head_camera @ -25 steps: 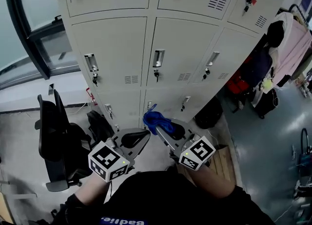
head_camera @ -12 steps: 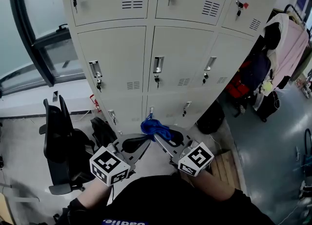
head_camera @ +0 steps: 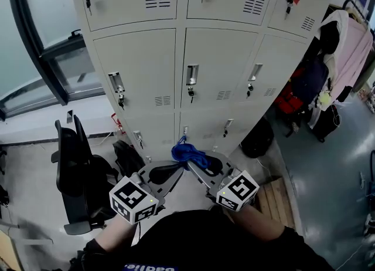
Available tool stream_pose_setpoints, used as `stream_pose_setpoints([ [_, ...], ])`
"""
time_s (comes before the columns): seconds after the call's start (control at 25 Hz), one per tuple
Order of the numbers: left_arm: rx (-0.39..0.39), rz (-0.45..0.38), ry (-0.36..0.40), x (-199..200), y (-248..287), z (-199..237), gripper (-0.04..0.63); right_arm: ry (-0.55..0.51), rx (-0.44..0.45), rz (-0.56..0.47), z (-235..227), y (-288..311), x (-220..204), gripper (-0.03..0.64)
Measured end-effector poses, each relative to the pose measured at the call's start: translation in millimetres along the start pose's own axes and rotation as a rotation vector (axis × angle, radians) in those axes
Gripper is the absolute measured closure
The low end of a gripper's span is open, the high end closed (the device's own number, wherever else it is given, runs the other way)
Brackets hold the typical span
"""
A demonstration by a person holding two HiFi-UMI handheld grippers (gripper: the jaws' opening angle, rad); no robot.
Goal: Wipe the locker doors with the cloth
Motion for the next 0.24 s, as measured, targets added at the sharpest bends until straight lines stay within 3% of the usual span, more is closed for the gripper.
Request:
stream_pose_setpoints([
  [0.24, 0.003, -0.005, -0.004, 2.5, -1.2, 3.8, 0.588, -0.001, -0.005, -0.002, -2.6, 1.4, 2.5, 0.514],
])
Point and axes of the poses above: the fingertips, and each gripper's own axes: y forward along the fingers, z to its left, x out of its top, the point moved 8 cm from there along -y, backward along the fingers, and after that the axes turned 15 degrees about x, right-handed, at the moved point
